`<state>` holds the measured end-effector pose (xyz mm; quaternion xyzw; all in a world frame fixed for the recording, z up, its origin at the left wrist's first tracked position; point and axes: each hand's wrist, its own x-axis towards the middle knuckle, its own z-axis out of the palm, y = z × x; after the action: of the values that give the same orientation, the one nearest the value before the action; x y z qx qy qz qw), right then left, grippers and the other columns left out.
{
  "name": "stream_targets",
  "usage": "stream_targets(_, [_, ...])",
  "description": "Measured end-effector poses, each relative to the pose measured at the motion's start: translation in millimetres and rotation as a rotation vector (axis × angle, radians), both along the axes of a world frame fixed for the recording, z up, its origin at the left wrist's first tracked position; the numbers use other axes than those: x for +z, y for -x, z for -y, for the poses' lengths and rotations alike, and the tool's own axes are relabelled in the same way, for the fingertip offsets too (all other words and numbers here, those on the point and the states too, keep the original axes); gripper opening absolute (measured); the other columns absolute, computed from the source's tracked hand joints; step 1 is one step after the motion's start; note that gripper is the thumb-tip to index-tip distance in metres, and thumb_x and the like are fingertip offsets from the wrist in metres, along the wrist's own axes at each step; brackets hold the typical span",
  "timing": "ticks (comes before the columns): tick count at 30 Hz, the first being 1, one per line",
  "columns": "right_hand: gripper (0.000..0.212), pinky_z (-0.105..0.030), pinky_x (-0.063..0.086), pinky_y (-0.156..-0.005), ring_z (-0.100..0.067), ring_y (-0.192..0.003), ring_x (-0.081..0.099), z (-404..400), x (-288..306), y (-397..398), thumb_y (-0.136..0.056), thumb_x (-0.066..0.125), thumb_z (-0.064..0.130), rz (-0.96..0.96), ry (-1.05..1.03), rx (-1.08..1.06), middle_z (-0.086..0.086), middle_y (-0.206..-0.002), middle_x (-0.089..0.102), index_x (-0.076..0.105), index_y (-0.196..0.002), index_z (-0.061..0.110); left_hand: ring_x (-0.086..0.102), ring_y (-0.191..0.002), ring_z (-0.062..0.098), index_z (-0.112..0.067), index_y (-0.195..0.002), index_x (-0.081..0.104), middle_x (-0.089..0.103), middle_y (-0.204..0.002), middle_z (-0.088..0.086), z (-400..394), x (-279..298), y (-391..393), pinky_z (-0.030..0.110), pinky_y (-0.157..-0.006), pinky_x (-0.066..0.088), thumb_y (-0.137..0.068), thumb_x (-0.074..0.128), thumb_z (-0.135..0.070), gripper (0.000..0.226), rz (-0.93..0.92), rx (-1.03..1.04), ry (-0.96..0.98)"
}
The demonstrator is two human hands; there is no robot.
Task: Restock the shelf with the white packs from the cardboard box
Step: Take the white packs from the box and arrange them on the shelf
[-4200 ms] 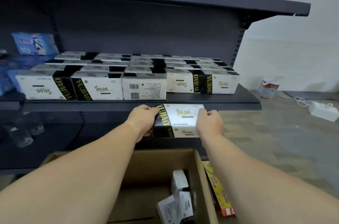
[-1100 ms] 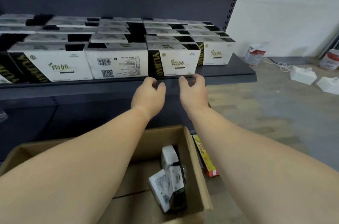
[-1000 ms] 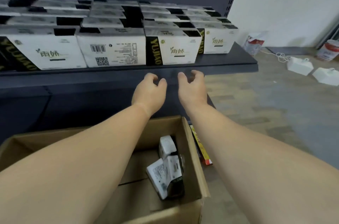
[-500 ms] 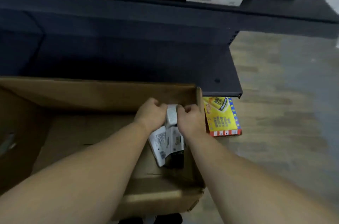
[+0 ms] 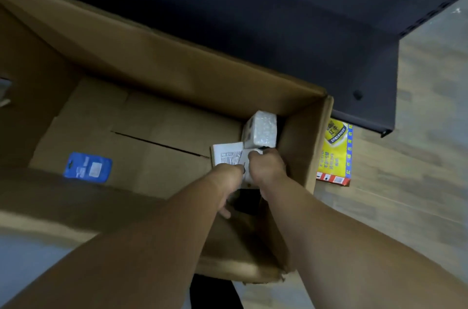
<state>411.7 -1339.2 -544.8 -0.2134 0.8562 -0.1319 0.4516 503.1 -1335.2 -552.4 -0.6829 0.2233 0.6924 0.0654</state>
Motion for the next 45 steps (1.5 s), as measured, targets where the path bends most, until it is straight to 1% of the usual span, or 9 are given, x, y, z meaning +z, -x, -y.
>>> stream_targets(10, [0.051,-0.043,0.051,-0.095,-0.038,-0.112,0.060,20.3,-24.2,-0.9,-0.077,0.049,0.036,-0.079,-0.109,0.224,-0.016,-0.124,0.060,0.052,-0.119,0.006,0.034,-0.137,0.044,-0.025,-0.148,0.037,0.033,-0.155,0.012,-4.9,-21.4,17.5,0.053,-0.065,0.049,-0.096,0.051,-0.047,0.058,-0.041,0.075,-0.207])
stream_targets(16, [0.048,-0.039,0.036,-0.107,-0.036,-0.132,0.039,23.7,-30.9,6.2,-0.093,0.049,0.032,-0.190,-0.173,0.404,-0.013,-0.143,0.043,0.041,-0.134,0.009,0.029,-0.141,0.042,-0.018,-0.151,0.031,0.028,-0.157,0.014,-9.1,-45.2,24.9,0.059,-0.103,0.037,-0.098,0.051,-0.039,0.061,-0.044,0.175,-0.311])
stream_targets(20, [0.045,-0.038,0.027,-0.112,-0.031,-0.134,0.032,27.5,-26.0,11.0,-0.101,0.038,0.028,-0.221,-0.216,0.595,-0.013,-0.142,0.040,0.042,-0.140,0.006,0.057,-0.117,0.031,-0.021,-0.128,0.059,0.061,-0.125,0.007,-9.0,-47.5,27.2,0.047,-0.094,0.046,-0.090,0.051,-0.041,0.044,-0.063,0.258,-0.268])
stream_targets(24, [0.042,-0.037,0.026,-0.105,-0.028,-0.132,0.033,30.1,-33.4,11.3,-0.099,0.038,0.030,-0.228,-0.276,0.684,-0.008,-0.138,0.048,0.054,-0.134,0.013,0.061,-0.099,0.030,-0.011,-0.109,0.060,0.064,-0.103,0.011,-5.1,-42.6,15.1,0.038,-0.081,0.049,-0.096,0.047,-0.033,0.029,0.020,0.349,-0.163])
stream_targets(28, [0.047,-0.036,0.027,-0.087,-0.030,-0.131,0.035,26.7,-39.4,7.0,-0.092,0.044,0.035,-0.189,-0.262,0.517,-0.010,-0.143,0.043,0.051,-0.134,0.015,0.065,-0.093,0.031,-0.003,-0.116,0.064,0.067,-0.107,0.014,3.7,-49.5,-2.5,0.041,-0.079,0.058,-0.095,0.043,-0.028,0.039,0.123,0.406,0.026])
stream_targets(33, [0.046,-0.039,0.044,-0.102,-0.038,-0.125,0.049,22.3,-37.7,7.9,-0.093,0.051,0.028,-0.089,-0.160,0.290,-0.017,-0.139,0.048,0.042,-0.133,0.008,0.064,-0.065,0.028,-0.010,-0.083,0.060,0.065,-0.080,0.013,14.9,-34.7,-20.8,0.034,-0.059,0.054,-0.095,0.048,-0.028,0.025,0.137,0.595,0.061])
stream_targets(36, [0.047,-0.041,0.044,-0.103,-0.039,-0.125,0.048,16.3,-32.2,7.1,-0.092,0.052,0.030,-0.093,-0.121,0.266,-0.018,-0.138,0.049,0.043,-0.134,0.010,0.063,-0.060,0.026,-0.010,-0.082,0.058,0.065,-0.077,0.011,19.9,-21.2,-29.0,0.030,-0.052,0.050,-0.095,0.049,-0.030,0.025,0.151,0.662,0.123])
stream_targets(42, [0.046,-0.038,0.039,-0.101,-0.038,-0.127,0.043,22.0,-11.1,2.1,-0.093,0.050,0.040,-0.137,-0.007,0.187,-0.015,-0.138,0.050,0.050,-0.133,0.015,0.061,-0.072,0.026,-0.007,-0.103,0.059,0.065,-0.096,0.012,42.3,5.0,-49.8,0.029,-0.057,0.045,-0.094,0.050,-0.033,0.029,0.242,0.602,0.295])
stream_targets(45, [0.050,-0.042,0.043,-0.101,-0.037,-0.123,0.047,24.6,-3.3,-4.9,-0.089,0.052,0.043,-0.137,0.061,0.065,-0.015,-0.131,0.053,0.051,-0.128,0.011,0.063,-0.085,0.031,-0.007,-0.103,0.056,0.064,-0.101,0.014,50.8,19.4,-56.0,0.036,-0.074,0.054,-0.090,0.053,-0.035,0.031,0.237,0.624,0.359])
